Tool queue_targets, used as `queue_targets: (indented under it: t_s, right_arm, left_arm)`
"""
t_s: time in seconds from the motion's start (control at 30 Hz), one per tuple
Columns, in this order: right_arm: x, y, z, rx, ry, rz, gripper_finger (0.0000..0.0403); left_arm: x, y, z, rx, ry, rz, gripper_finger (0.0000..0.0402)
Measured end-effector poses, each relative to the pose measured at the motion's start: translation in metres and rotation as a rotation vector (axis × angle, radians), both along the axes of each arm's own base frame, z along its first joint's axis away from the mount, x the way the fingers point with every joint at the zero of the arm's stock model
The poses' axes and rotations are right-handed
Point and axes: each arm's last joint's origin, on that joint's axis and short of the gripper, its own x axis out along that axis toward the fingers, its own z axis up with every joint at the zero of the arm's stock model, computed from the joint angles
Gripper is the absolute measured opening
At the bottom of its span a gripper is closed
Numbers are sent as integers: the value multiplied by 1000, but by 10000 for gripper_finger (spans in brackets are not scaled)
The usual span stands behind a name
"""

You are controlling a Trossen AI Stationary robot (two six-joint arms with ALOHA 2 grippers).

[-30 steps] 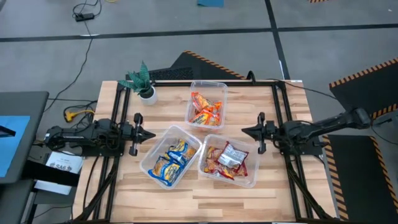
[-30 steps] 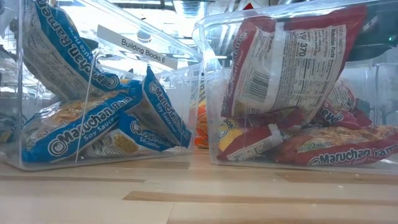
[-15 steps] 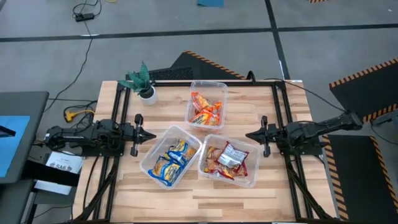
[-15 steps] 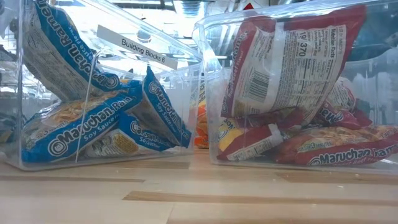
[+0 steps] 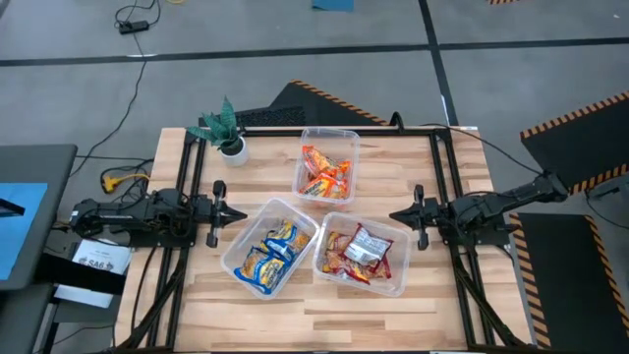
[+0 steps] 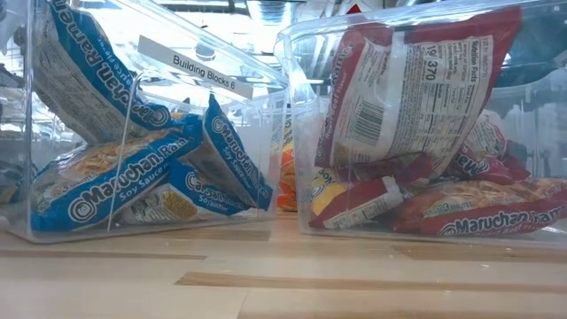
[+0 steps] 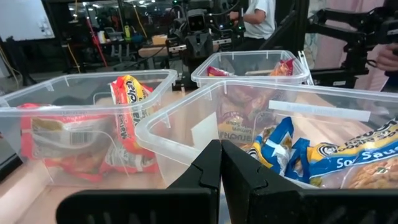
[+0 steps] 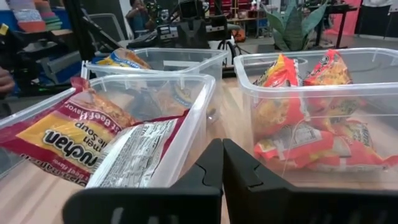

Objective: Sort Maruchan noodles
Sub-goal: Return to Home Position

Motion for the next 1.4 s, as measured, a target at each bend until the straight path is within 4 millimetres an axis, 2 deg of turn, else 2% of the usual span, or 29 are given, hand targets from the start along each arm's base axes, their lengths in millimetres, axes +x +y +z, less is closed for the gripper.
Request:
queue_targets:
  t_s: [0.27,1.4]
  right_arm:
    - [0,0,0,-26,5,2,36]
    - [0,0,-1,-28,7,3,37]
  left_arm:
    - [0,0,0,-23,0,-1,0]
    - [0,0,0,-24,0,-2,0]
